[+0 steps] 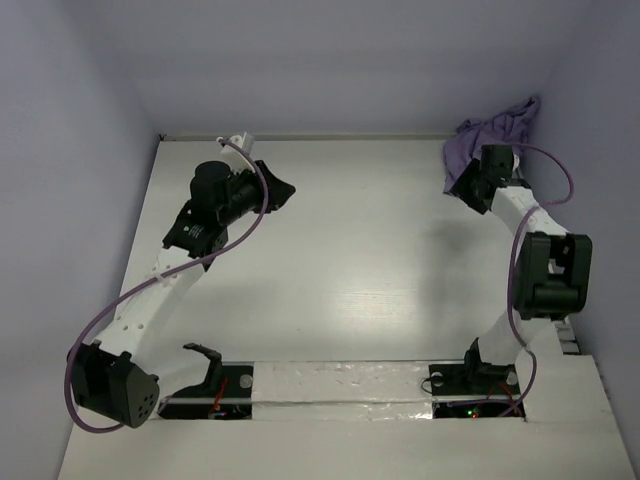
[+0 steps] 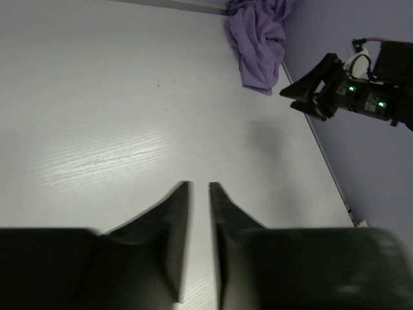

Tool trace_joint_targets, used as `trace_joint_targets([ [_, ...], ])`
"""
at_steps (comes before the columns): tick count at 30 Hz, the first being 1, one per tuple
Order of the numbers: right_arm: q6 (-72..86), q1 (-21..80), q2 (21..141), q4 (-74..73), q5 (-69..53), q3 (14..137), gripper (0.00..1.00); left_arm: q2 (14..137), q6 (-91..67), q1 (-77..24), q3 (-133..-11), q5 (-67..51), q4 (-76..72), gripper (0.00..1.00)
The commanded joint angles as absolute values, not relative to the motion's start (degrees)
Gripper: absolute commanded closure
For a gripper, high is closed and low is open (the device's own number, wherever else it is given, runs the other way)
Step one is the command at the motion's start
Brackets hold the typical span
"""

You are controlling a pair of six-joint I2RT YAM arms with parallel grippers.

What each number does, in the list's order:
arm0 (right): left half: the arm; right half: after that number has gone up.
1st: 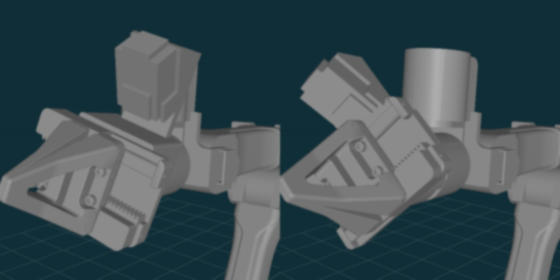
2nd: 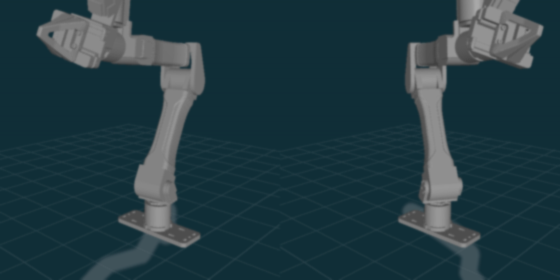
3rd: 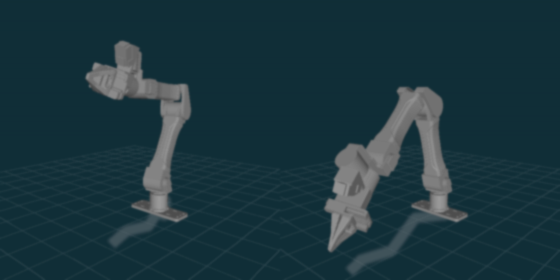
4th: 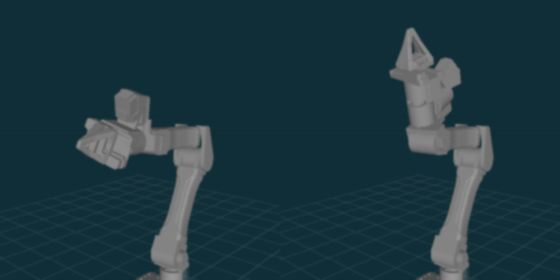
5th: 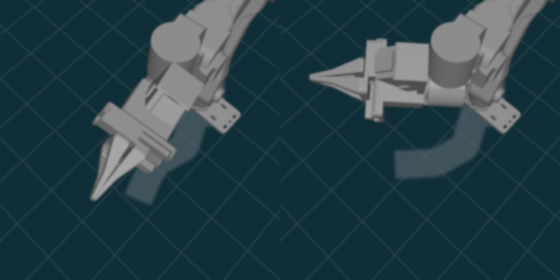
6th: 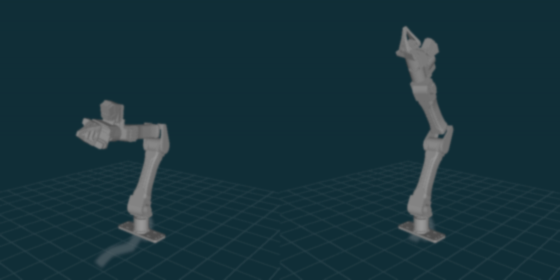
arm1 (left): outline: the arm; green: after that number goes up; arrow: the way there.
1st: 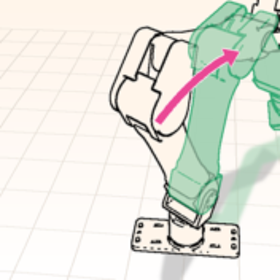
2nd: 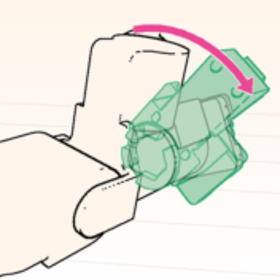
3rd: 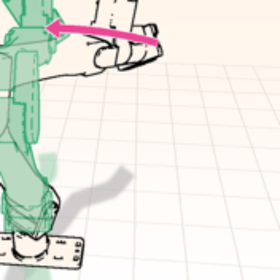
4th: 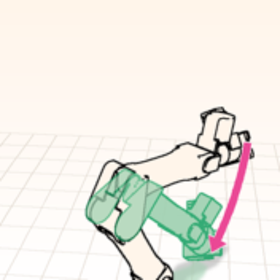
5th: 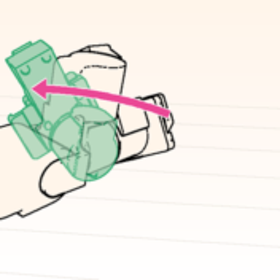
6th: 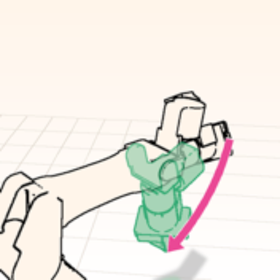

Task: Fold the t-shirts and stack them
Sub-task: Grab crumpled tshirt from the corner of the board with the right arm

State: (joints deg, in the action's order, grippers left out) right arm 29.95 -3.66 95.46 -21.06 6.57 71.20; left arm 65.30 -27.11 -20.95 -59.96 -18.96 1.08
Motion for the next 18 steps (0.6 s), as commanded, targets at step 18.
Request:
trace_joint_targets([
  [18, 32.4, -6.2, 123.9, -20.3, 9.5, 96.1, 0.49, 61.0, -27.6, -21.4, -55.1, -16.3, 2.7, 0.66],
])
